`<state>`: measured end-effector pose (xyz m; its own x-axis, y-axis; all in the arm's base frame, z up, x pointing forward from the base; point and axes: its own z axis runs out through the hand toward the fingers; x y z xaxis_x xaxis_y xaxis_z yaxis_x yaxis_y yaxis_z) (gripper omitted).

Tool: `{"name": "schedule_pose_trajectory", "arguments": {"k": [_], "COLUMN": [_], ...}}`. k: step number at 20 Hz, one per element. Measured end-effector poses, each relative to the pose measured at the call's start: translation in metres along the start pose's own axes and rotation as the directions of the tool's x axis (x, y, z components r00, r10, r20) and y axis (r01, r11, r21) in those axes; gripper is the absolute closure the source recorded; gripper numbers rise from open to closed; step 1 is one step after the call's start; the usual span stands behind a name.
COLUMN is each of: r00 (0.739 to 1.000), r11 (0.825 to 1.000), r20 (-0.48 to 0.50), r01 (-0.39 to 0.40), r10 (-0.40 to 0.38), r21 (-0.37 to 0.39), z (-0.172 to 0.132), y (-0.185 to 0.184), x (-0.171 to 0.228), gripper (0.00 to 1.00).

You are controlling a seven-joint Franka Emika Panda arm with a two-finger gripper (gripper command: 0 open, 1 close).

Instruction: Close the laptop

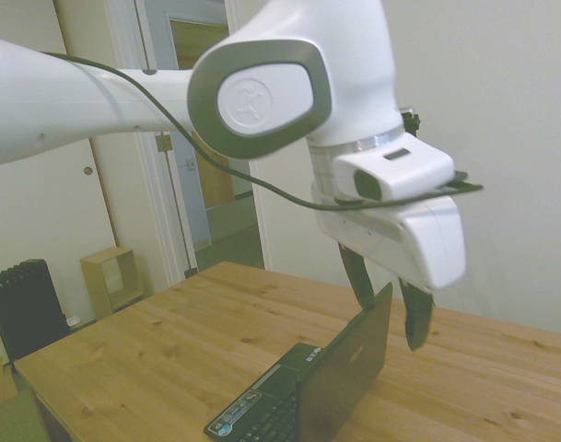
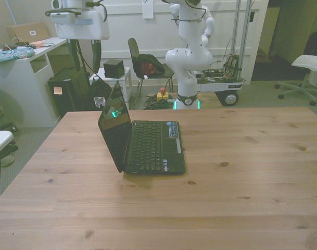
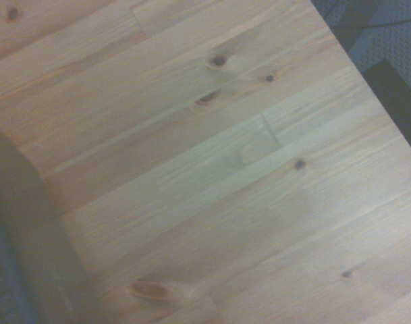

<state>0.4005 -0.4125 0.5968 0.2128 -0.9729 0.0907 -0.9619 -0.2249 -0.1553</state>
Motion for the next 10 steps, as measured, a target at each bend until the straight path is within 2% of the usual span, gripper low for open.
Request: {"name": "schedule_pose_trajectory", "arguments": {"k": [3, 7, 8, 10], "r00": [0.999, 0.997, 0.997, 0.996], "r11": [0.999, 0.998, 0.997, 0.997], "r20": [0.037, 0.072, 0.077, 0.086], "r01": [-0.018, -0.016, -0.011, 0.003], "r10": [0.019, 0.02, 0.016, 0.003], "r21": [-0.03, -0.064, -0.071, -0.075], "z": [0.034, 0.072, 0.08, 0.089], "y": [0.008, 0.0, -0.004, -0.015], "x": [0.022, 0.036, 0.037, 0.035], "gripper": [0.0, 0.0, 1.0, 1.0]}}
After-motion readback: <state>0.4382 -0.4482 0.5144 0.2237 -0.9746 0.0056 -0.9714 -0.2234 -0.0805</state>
